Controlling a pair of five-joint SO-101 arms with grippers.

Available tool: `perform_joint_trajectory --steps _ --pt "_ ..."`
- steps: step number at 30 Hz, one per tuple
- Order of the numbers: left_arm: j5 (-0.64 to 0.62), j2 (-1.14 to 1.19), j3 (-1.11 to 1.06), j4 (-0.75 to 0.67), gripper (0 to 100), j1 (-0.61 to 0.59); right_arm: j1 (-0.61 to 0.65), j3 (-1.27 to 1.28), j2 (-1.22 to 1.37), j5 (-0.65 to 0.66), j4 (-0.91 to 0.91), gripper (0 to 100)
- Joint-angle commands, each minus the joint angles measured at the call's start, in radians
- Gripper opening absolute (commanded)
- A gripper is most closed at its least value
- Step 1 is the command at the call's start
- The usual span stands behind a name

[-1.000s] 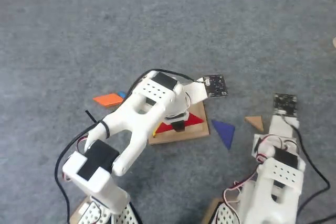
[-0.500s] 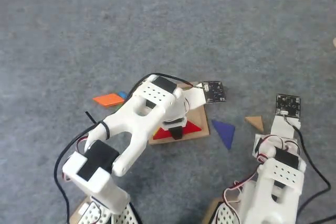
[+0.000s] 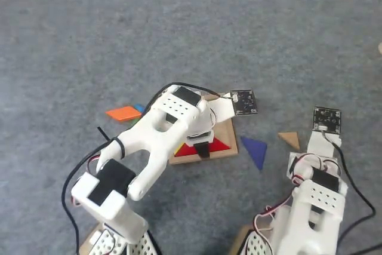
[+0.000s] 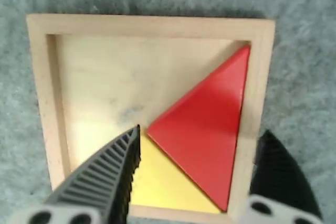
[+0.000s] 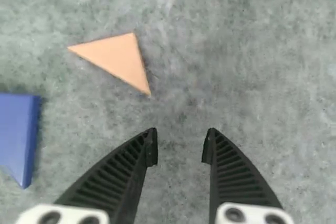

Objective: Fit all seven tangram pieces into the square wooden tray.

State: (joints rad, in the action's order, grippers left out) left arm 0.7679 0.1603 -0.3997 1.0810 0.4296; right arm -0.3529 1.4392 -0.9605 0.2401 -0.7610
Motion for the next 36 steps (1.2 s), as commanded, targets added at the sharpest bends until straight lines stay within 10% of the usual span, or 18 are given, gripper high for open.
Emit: perform_joint_trajectory --steps 1,22,36 --pt "0.005 -0.008 0.012 -0.015 35 -0.002 0.018 -0.054 -0.025 0.003 0.021 15.5" --pt "-0.526 -0.474 0.061 0.077 35 -0.338 0.018 -0.054 -0.019 0.003 0.021 15.5" --pt "-0.295 -0.315 -0.038 0.041 35 -0.815 0.018 -0.034 -0.025 0.003 0.027 15.5"
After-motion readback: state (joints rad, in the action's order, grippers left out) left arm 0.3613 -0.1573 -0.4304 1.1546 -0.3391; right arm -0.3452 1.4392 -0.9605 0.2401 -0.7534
